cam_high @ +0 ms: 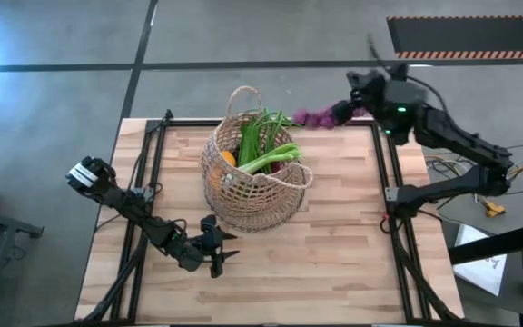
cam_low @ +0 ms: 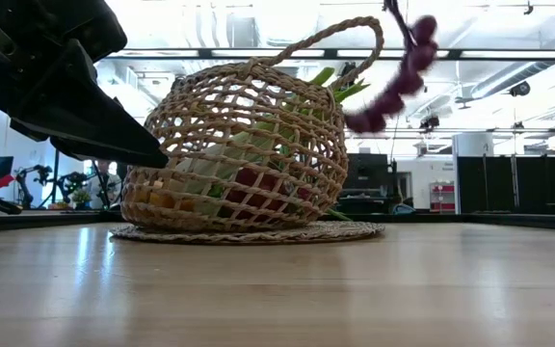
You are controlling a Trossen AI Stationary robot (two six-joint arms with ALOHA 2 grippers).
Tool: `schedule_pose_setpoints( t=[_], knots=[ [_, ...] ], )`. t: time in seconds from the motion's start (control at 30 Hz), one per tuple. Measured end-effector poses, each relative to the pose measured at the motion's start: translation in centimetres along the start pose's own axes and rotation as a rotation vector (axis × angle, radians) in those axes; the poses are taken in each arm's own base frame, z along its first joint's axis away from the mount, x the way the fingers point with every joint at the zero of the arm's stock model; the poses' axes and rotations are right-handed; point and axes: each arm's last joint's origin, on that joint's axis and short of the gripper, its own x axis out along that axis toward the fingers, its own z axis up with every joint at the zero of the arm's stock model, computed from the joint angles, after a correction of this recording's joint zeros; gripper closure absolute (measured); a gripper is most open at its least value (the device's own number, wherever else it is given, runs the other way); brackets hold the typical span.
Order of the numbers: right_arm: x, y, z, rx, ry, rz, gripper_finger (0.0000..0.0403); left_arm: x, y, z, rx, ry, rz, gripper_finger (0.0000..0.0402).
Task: Build produce basket
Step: Put the string of onions into the basket
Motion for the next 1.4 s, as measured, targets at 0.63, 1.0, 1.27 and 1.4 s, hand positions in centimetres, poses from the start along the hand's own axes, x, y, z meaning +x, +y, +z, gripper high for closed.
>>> schedule_pose_setpoints(
  t=[0.63,1.0,1.27,1.4],
  knots=[
    [0.1,8.2,8.8,-0.048,-0.386,0.217,0.039,0.0,0.0,0.0,-0.004,0.0,0.0,0.0201],
    [5.8,16.5,9.0,-0.229,-0.284,0.143,0.039,0.0,0.0,0.0,-0.01,0.0,-0.001,0.0201],
    [9.3,22.4,5.6,-0.331,-0.162,0.18,0.039,0.0,0.0,0.0,-0.011,0.0,-0.001,0.0201],
    [10.5,24.5,4.2,-0.322,-0.133,0.198,0.039,0.0,0.0,0.0,-0.01,0.0,-0.001,0.0201]
  ],
)
